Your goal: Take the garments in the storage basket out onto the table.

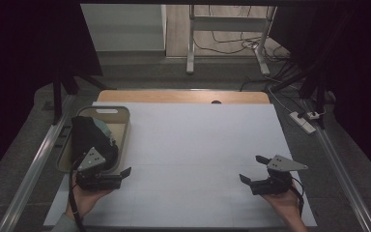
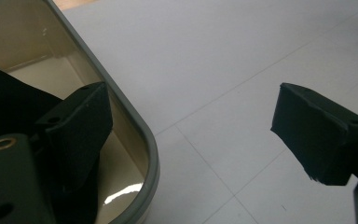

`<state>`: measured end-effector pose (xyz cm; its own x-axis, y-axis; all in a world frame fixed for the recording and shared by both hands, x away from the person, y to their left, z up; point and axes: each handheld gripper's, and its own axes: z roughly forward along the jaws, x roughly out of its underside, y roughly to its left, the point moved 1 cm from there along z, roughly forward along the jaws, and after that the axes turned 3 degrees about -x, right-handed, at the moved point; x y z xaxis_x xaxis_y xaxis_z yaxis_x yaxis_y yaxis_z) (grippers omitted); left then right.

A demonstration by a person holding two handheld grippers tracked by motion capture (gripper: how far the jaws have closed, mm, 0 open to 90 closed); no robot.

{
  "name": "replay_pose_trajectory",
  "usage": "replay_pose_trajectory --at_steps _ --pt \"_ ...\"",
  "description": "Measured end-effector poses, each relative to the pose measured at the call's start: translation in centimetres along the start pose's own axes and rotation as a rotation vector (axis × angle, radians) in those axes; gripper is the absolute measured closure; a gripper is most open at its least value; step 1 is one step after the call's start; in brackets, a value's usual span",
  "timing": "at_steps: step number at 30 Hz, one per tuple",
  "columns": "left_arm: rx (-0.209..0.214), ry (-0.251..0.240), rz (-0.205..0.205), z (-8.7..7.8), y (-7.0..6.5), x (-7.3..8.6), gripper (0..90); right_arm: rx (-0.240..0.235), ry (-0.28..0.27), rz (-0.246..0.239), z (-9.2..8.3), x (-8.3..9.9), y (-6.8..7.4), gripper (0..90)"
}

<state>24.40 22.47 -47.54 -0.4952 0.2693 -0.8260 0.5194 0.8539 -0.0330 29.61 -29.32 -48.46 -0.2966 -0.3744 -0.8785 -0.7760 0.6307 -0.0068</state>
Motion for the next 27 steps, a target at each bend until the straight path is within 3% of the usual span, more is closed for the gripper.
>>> replay_pose_trajectory --at_steps 6,11,27 --pt "0.004 0.001 -0.010 -0.2 0.1 0.2 13.0 0.012 -0.005 -0.007 0.2 0.0 -0.1 5.8" --pt "-0.005 -0.011 -0.030 -0.2 0.2 0.2 13.1 -0.008 -0.009 0.008 0.4 0.0 -0.2 5.8" --pt "-0.022 -0.029 -0.029 -0.4 0.0 -0.7 13.8 -0.019 0.001 -0.005 1.4 -0.1 -0.3 6.1"
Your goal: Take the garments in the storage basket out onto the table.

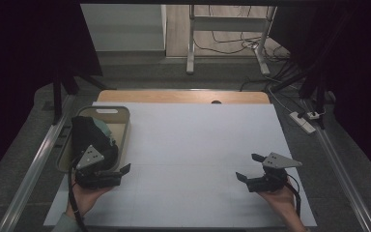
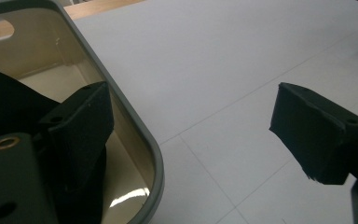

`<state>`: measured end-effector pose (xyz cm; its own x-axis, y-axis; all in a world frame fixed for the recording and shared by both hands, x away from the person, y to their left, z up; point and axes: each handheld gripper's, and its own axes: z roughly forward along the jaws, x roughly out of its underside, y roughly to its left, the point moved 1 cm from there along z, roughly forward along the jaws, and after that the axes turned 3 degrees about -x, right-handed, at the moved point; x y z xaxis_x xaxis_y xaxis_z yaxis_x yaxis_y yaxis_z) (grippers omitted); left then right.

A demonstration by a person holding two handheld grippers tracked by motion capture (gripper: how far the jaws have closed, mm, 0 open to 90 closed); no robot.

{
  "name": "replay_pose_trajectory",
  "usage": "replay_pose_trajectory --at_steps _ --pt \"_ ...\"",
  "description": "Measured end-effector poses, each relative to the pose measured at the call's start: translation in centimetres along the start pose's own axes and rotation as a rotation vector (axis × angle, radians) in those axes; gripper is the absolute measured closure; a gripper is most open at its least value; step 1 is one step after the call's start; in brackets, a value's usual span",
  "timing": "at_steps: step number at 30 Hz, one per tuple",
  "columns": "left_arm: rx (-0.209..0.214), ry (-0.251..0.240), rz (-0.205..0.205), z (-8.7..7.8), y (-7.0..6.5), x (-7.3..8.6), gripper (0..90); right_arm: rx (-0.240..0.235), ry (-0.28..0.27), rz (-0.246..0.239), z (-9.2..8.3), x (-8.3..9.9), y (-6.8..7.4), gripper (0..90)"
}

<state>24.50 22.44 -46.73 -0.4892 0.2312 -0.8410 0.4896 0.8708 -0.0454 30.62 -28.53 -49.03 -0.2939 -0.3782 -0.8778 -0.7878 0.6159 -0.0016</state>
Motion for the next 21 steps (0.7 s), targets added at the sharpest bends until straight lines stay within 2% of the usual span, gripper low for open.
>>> replay_pose_trajectory --at_steps 4,7,11,21 --pt "0.010 0.000 -0.002 -0.1 0.1 -0.3 14.0 0.011 0.007 -0.003 -0.1 0.0 0.1 6.1" --pt "0.011 0.004 0.017 -0.2 0.1 -1.1 14.0 0.018 0.004 -0.004 -0.1 -0.1 0.2 6.1" --pt "0.014 0.001 0.029 -0.2 0.0 -1.5 14.2 0.006 0.004 0.005 0.1 -0.2 0.1 6.5" --pt "0.017 0.004 -0.001 0.2 1.0 -2.6 14.6 0.001 0.021 -0.001 0.4 0.0 0.0 6.5"
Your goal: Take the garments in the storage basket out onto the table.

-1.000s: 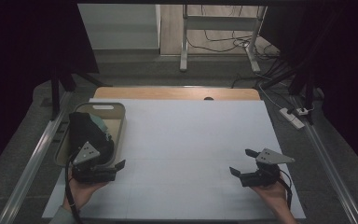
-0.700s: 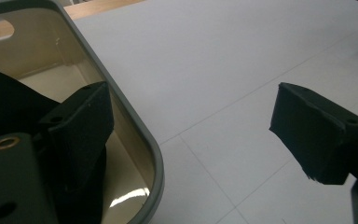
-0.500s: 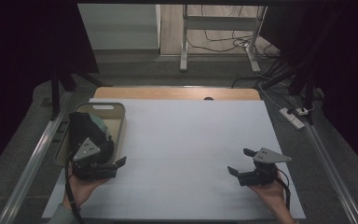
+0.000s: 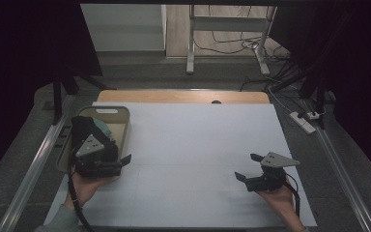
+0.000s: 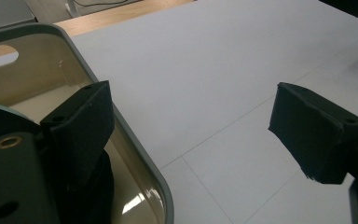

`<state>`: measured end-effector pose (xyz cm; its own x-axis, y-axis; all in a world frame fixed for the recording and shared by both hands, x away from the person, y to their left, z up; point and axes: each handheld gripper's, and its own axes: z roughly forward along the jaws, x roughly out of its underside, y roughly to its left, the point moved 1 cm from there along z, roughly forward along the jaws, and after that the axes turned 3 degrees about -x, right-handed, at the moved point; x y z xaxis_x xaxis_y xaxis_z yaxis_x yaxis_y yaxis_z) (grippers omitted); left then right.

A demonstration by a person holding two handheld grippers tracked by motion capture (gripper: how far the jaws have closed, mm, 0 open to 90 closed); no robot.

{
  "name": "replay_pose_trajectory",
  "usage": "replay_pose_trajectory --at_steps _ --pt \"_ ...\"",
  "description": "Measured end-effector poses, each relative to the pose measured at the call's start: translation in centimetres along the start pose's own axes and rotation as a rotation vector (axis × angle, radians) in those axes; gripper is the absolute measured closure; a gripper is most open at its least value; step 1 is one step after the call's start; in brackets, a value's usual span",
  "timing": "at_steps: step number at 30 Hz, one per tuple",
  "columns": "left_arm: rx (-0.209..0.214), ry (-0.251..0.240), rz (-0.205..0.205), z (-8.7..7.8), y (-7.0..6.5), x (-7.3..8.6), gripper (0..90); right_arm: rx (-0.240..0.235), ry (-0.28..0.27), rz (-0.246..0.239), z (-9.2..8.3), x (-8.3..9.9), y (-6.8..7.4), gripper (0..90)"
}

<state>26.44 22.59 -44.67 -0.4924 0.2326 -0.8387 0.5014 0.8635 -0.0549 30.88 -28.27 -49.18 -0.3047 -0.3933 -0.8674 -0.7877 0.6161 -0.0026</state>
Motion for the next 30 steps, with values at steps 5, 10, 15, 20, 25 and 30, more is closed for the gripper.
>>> replay_pose_trajectory --at_steps 5,10,15,20,25,30 --pt "-0.011 -0.016 0.014 -0.7 0.2 -0.9 14.7 0.007 0.000 -0.002 0.1 0.0 0.0 6.6" --pt "-0.018 -0.025 0.018 -0.9 0.6 -1.6 14.5 0.003 0.012 -0.006 0.2 0.1 0.0 6.6" --pt "-0.026 -0.031 0.010 -0.9 1.0 -2.0 14.6 0.002 0.023 -0.008 0.3 0.2 0.0 6.6" --pt "-0.031 -0.036 0.001 -0.9 1.7 -2.5 14.5 0.004 0.034 -0.006 0.5 0.2 0.0 6.6" --pt "-0.039 -0.049 0.002 -0.9 2.4 -3.1 14.5 0.022 0.041 -0.002 0.5 0.3 -0.2 6.6" --pt "-0.053 -0.051 -0.005 -0.8 3.1 -3.3 14.1 0.020 0.042 0.001 0.5 0.3 -0.2 6.6"
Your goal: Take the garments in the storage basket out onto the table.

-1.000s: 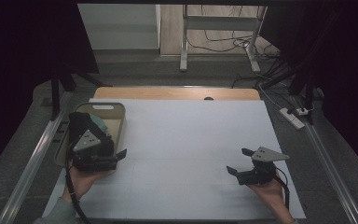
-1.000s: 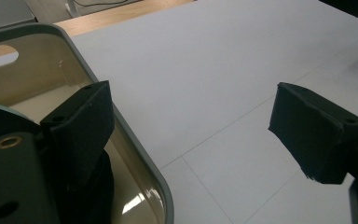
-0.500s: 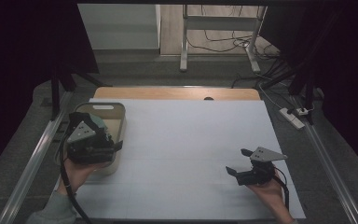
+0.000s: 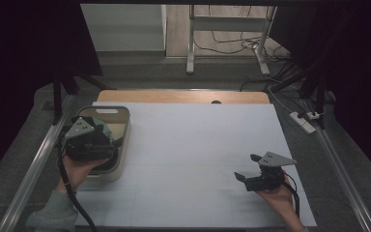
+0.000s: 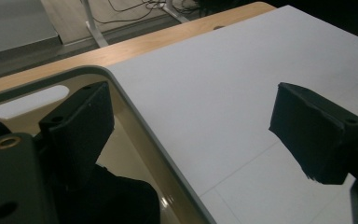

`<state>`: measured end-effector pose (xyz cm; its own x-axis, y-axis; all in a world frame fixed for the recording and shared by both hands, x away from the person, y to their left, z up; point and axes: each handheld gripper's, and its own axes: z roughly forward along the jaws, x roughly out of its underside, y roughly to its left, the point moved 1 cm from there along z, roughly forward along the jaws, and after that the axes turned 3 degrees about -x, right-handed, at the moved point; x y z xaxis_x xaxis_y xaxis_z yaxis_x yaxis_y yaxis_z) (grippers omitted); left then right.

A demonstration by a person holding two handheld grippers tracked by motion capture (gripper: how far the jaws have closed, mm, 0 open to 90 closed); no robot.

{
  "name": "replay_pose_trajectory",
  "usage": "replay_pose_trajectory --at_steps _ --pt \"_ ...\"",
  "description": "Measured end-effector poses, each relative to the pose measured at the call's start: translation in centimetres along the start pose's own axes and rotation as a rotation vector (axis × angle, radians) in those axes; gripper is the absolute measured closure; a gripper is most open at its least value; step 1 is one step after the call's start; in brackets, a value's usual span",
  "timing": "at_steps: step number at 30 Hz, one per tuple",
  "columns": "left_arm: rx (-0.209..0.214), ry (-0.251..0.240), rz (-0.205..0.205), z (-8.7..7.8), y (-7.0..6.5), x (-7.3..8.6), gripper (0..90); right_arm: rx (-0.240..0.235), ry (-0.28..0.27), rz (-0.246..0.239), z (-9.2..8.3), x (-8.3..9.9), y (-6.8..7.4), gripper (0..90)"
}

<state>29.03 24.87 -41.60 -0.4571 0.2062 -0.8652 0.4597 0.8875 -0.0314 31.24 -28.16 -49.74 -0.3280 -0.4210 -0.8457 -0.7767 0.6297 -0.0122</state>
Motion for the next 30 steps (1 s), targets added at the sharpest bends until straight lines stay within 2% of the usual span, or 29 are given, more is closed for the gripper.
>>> replay_pose_trajectory --at_steps 3,12,22,30 --pt "-0.011 -0.003 -0.017 0.1 0.8 -0.1 14.2 0.002 0.009 -0.001 0.1 0.0 0.0 6.6" --pt "-0.038 -0.004 -0.035 -0.1 2.1 -0.1 14.3 0.001 0.009 0.002 0.1 0.1 -0.1 6.6" --pt "-0.074 -0.014 -0.067 -0.9 3.7 0.3 14.3 0.001 0.017 0.001 0.2 0.2 -0.1 6.6" --pt "-0.121 -0.021 -0.100 -2.0 5.5 0.8 14.2 0.001 0.021 0.001 0.2 0.2 -0.1 6.6"
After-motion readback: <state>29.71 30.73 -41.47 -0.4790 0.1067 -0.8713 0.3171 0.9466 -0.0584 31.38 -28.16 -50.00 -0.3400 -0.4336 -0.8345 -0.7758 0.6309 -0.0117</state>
